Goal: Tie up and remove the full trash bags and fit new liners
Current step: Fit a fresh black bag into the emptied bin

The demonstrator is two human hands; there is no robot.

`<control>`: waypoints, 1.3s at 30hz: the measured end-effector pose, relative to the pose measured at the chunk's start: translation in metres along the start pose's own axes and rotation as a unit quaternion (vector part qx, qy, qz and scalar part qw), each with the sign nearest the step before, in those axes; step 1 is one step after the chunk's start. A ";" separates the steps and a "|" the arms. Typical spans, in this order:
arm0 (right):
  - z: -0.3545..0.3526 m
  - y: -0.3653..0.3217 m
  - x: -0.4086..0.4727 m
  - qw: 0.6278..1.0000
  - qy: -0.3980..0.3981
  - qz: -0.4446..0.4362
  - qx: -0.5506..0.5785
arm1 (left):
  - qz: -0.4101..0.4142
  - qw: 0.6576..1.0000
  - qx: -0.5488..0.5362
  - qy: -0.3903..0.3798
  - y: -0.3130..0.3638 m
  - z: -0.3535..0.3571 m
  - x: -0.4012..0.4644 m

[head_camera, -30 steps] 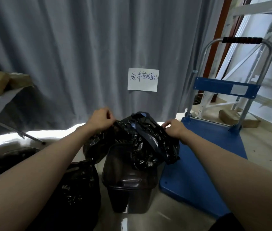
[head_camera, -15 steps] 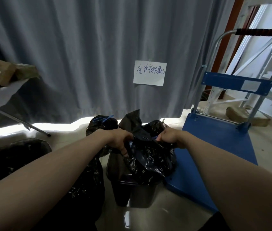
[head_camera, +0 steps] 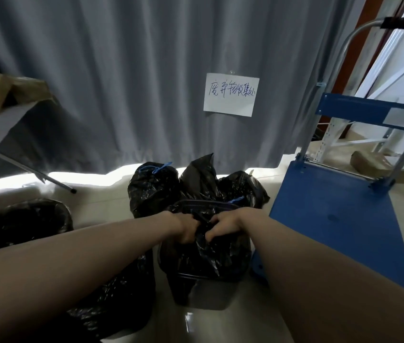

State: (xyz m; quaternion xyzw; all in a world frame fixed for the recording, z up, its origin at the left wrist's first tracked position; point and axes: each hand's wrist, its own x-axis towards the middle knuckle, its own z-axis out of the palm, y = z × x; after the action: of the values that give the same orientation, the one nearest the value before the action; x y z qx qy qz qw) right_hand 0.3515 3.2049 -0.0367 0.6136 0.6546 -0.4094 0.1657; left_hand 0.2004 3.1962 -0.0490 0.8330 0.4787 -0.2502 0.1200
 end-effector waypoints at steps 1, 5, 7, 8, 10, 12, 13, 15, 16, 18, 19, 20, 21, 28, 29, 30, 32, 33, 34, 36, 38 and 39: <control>0.003 -0.002 0.003 0.999 -0.026 0.006 -0.027 | -0.002 0.998 0.015 -0.053 0.002 0.007 0.002; 0.007 0.004 0.025 0.995 -0.037 0.032 -0.083 | 0.018 0.989 0.094 -0.111 0.001 0.014 0.003; 0.004 0.008 0.031 0.996 0.072 0.022 -0.055 | 0.028 0.995 0.093 -0.026 -0.002 -0.001 0.000; 0.002 0.007 0.031 0.991 0.134 0.007 -0.027 | 0.031 0.993 0.107 0.026 -0.004 -0.010 -0.002; -0.005 0.005 0.026 0.968 0.248 -0.022 0.032 | 0.046 0.975 0.178 0.128 -0.012 -0.024 -0.004; -0.009 0.004 0.017 0.938 0.337 -0.043 0.066 | 0.073 0.939 0.272 0.198 -0.026 -0.029 -0.007; -0.009 0.003 0.011 0.923 0.372 -0.057 0.073 | 0.085 0.927 0.295 0.216 -0.033 -0.029 -0.010; -0.012 0.003 -0.003 0.892 0.438 -0.087 0.077 | 0.110 0.916 0.289 0.255 -0.045 -0.028 -0.018; -0.013 0.004 -0.009 0.874 0.468 -0.100 0.082 | 0.121 0.912 0.282 0.273 -0.050 -0.029 -0.024; -0.018 0.006 -0.022 0.837 0.525 -0.112 0.107 | 0.134 0.890 0.283 0.332 -0.056 -0.030 -0.035; -0.022 0.008 -0.027 0.817 0.554 -0.114 0.115 | 0.129 0.876 0.288 0.364 -0.058 -0.030 -0.040; -0.025 0.013 -0.032 0.797 0.583 -0.111 0.112 | 0.126 0.862 0.294 0.393 -0.059 -0.030 -0.045; -0.028 0.020 -0.036 0.783 0.606 -0.103 0.100 | 0.126 0.849 0.302 0.415 -0.061 -0.031 -0.050; -0.020 0.061 -0.026 0.952 0.302 -0.014 0.037 | 0.220 0.895 0.253 0.293 -0.059 -0.024 -0.074; -0.018 0.059 -0.026 0.959 0.278 -0.006 0.054 | 0.198 0.926 0.191 0.259 -0.057 -0.021 -0.074; -0.019 0.054 -0.026 0.959 0.273 -0.009 0.075 | 0.170 0.953 0.106 0.228 -0.053 -0.021 -0.074; -0.023 0.042 -0.027 0.948 0.296 -0.028 0.109 | 0.137 0.965 -0.062 0.215 -0.044 -0.027 -0.076; -0.027 0.035 -0.028 0.940 0.321 -0.026 0.113 | 0.128 0.960 -0.122 0.217 -0.040 -0.030 -0.076; -0.030 0.029 -0.030 0.930 0.346 -0.016 0.121 | 0.123 0.956 -0.164 0.210 -0.036 -0.033 -0.077; -0.037 0.022 -0.031 0.907 0.384 0.013 0.170 | 0.135 0.954 -0.207 0.171 -0.029 -0.035 -0.077; -0.041 0.018 -0.032 0.884 0.406 0.017 0.232 | 0.137 0.969 -0.154 0.133 -0.022 -0.032 -0.077; -0.043 0.016 -0.035 0.874 0.414 0.013 0.255 | 0.132 0.979 -0.094 0.126 -0.018 -0.029 -0.074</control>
State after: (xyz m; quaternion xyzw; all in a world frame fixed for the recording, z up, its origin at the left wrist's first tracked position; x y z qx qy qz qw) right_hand 0.3856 3.2123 0.0092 0.7567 0.5278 -0.2681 -0.2775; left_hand 0.1623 3.1633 0.0154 0.8988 0.3970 -0.0787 0.1686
